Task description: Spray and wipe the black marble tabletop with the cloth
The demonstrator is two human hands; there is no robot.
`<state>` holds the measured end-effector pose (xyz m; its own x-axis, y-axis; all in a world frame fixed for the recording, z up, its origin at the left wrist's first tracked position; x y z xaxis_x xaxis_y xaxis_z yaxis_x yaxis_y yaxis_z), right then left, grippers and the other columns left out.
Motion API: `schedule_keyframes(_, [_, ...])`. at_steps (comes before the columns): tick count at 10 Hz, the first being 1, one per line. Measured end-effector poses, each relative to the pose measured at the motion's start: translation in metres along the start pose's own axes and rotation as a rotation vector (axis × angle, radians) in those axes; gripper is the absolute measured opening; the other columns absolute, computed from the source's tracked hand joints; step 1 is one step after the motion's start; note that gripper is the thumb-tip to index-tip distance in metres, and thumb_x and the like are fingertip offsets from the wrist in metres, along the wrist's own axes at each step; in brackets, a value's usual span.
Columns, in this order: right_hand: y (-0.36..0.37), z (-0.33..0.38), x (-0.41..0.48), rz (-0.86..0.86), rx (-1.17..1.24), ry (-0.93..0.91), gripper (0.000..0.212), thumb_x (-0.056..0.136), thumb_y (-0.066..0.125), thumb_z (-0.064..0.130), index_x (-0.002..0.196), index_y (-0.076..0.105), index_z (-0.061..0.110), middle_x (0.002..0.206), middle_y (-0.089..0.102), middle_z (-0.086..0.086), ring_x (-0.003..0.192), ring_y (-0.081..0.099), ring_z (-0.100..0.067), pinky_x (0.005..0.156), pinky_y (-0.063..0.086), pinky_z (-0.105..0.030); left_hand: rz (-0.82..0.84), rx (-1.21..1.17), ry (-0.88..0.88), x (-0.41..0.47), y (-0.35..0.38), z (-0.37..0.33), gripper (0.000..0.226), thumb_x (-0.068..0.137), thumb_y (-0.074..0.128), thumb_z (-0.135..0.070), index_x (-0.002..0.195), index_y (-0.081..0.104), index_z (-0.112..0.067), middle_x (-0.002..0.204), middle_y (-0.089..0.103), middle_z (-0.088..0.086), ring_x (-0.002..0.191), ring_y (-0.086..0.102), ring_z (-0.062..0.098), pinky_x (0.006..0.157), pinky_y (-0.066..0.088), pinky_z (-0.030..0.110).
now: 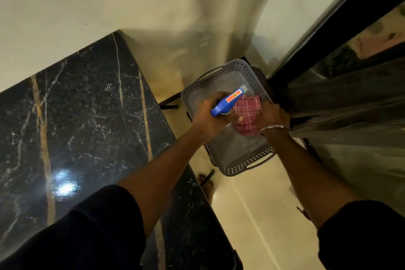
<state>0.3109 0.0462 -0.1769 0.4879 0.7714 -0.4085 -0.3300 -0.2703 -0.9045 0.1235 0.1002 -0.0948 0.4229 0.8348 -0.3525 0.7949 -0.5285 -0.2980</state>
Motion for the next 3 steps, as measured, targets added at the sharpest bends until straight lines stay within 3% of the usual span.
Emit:
schedule_keyframes(2, [-0.033,0.011,-0.015,-0.025,-0.027,-0.071,0.026,0.094,0.058,0.027,0.116,0.065,0.013,0.114,0.067,-0.018,0.104,0.065,-0.038,0.083,0.051,-0.039,0.138,0.161,0.014,-0.013,-0.024,-0.006,0.077,0.065,0.089,-0.028,0.132,0.053,-0.019,0.127,0.06,-0.004,0.115,0.057,0.01,0.099,0.049,0.035])
schedule_keyframes(3, [-0.057,0.021,-0.026,-0.069,-0.001,-0.073,0.028,0.092,0.058,0.026,0.115,0.065,0.013,0.112,0.067,-0.02,0.104,0.064,-0.04,0.082,0.051,-0.04,0.104,0.082,-0.043,-0.03,-0.04,-0.02,0.087,0.066,0.085,-0.043,0.14,0.044,-0.025,0.142,0.049,-0.006,0.125,0.046,0.007,0.1,0.041,0.028])
Point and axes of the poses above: each hand's wrist, its own x-axis towards the middle knuckle, its own y-axis out of the palm, z = x × y, the point moved 1 cm from there along x, towards the middle knuckle
